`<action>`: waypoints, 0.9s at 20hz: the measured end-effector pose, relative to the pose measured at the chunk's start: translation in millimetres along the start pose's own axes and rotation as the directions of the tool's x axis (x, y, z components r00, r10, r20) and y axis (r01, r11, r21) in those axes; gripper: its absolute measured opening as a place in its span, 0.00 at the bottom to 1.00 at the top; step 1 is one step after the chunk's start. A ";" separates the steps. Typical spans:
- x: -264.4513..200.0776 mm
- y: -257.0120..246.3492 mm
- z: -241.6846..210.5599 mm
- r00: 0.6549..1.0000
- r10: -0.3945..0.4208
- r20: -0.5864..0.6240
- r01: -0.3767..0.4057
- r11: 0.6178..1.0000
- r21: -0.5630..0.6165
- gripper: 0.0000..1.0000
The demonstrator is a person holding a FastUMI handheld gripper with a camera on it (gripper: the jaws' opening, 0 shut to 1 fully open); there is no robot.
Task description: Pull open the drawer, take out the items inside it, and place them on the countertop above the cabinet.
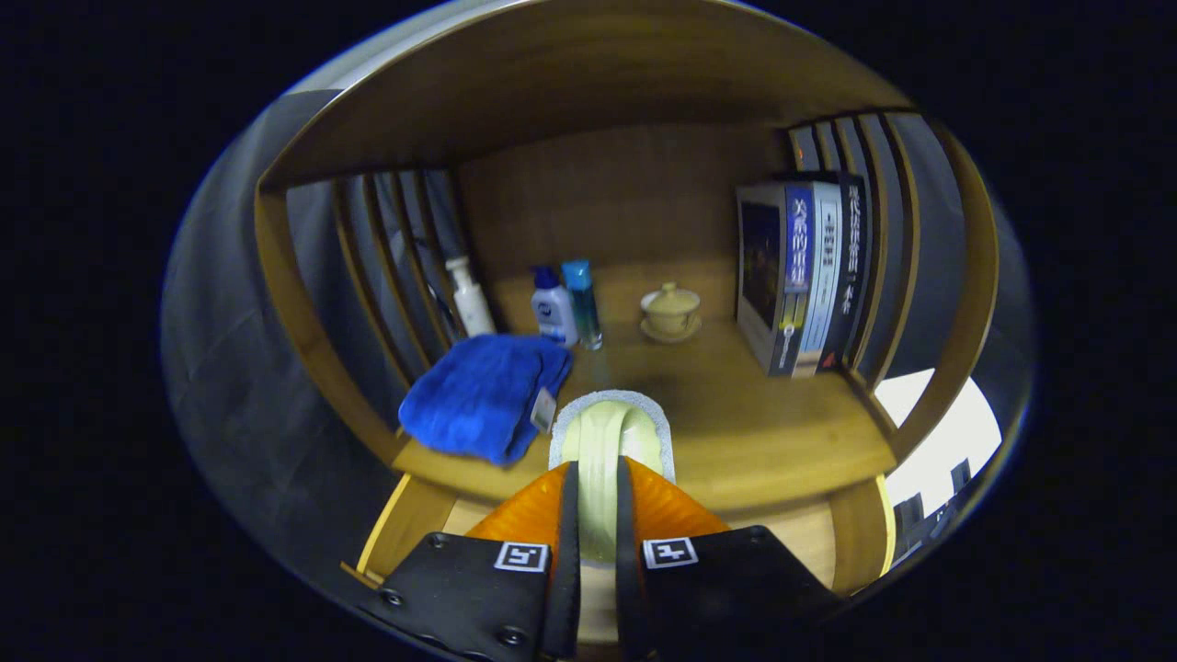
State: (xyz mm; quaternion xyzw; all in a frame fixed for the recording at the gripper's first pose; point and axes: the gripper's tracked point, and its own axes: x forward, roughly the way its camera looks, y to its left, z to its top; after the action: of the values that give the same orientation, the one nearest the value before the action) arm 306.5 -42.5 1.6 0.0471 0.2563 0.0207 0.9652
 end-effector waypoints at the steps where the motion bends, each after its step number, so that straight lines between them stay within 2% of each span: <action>1: 9.4 -7.5 14.5 0.999 -0.024 0.025 0.024 1.000 -0.009 0.24; 4: 40.1 -24.0 36.2 0.997 -0.061 0.054 0.060 0.998 0.010 0.24; 10: 95.8 -49.2 17.5 0.990 -0.136 -0.045 0.137 0.990 0.032 0.24; 14: 110.8 -52.8 -1.3 0.984 -0.135 -0.117 0.140 0.989 0.039 0.24; 17: 116.3 -57.5 2.5 0.982 -0.162 -0.094 0.166 0.985 0.037 0.24; 18: 117.0 -60.3 -0.2 0.979 -0.172 -0.105 0.176 0.984 0.031 0.27</action>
State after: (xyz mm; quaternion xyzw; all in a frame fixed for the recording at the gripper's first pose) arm 409.0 -95.0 -62.4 0.0427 0.3089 -0.0666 0.9478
